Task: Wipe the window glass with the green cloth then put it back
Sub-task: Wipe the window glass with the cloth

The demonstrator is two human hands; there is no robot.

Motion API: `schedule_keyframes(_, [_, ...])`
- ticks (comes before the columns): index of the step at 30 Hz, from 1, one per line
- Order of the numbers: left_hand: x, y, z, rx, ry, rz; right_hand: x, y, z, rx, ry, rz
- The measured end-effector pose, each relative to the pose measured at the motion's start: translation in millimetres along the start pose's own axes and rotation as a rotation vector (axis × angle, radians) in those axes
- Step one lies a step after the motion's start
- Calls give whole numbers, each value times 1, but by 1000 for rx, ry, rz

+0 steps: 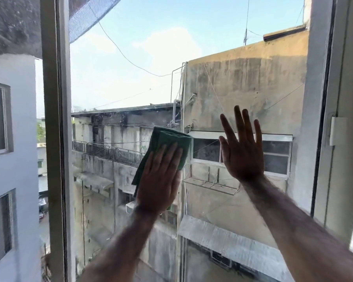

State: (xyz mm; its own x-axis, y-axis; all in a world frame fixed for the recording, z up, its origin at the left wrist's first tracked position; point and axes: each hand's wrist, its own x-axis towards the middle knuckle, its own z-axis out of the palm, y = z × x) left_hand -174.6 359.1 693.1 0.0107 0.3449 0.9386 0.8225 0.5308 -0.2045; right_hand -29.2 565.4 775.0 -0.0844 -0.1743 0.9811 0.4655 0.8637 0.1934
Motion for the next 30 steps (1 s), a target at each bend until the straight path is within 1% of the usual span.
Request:
schedule_keyframes(2, [-6,-41,-20,68,-11,-36,-2,-4,-2,11,3,5])
schedule_keyframes(3, [7,-60,-30,79,23,-111,-2,-6,-2,10,9,11])
schedule_keyframes(5, [54,-86,-46,95,95,-364,-1,-6,0,0,5,13])
schedule_keyframes(6, [82,-89,-53,87,122,-475,-1,-6,0,-7,1,15])
schedule_keyframes(7, [108,-85,-56,74,151,-538,-1,-7,0,-12,-2,19])
schedule_keyframes(8, [129,-73,-54,63,171,-550,-2,-7,0,-16,-3,22])
schedule_keyframes(9, [145,-54,-48,53,195,-515,-2,-7,-1,-17,-4,20])
schedule_keyframes(10, [155,-32,-40,42,215,-438,-1,-6,-1,-16,-3,14])
schedule_keyframes(12, [146,18,-17,20,205,-226,-1,-4,-2,-23,-9,16])
schedule_keyframes(13, [128,38,-6,6,178,-131,0,-4,-2,-35,-14,19])
schedule_keyframes(15, [71,57,10,-18,95,-27,-1,-4,-4,-44,-23,23])
schedule_keyframes(18, [-10,25,14,-2,-21,19,-1,-5,-5,-30,-25,21])
schedule_keyframes(20, [-37,-17,2,51,-55,-35,-1,-5,-4,-37,-31,18])
schedule_keyframes(21, [-38,-37,-8,70,-61,-105,-2,-6,-3,-45,-30,18])
schedule_keyframes(24, [9,-79,-36,69,1,-455,-2,-7,0,-38,-8,23])
schedule_keyframes(26, [74,-77,-49,21,87,-658,-2,-7,2,-41,3,18])
schedule_keyframes(27, [106,-68,-53,-1,123,-695,-1,-7,2,-38,5,17])
schedule_keyframes(28, [132,-53,-53,-15,144,-675,-1,-7,2,-34,3,17])
schedule_keyframes(30, [158,-14,-40,15,189,-490,-3,-6,1,-25,2,18])
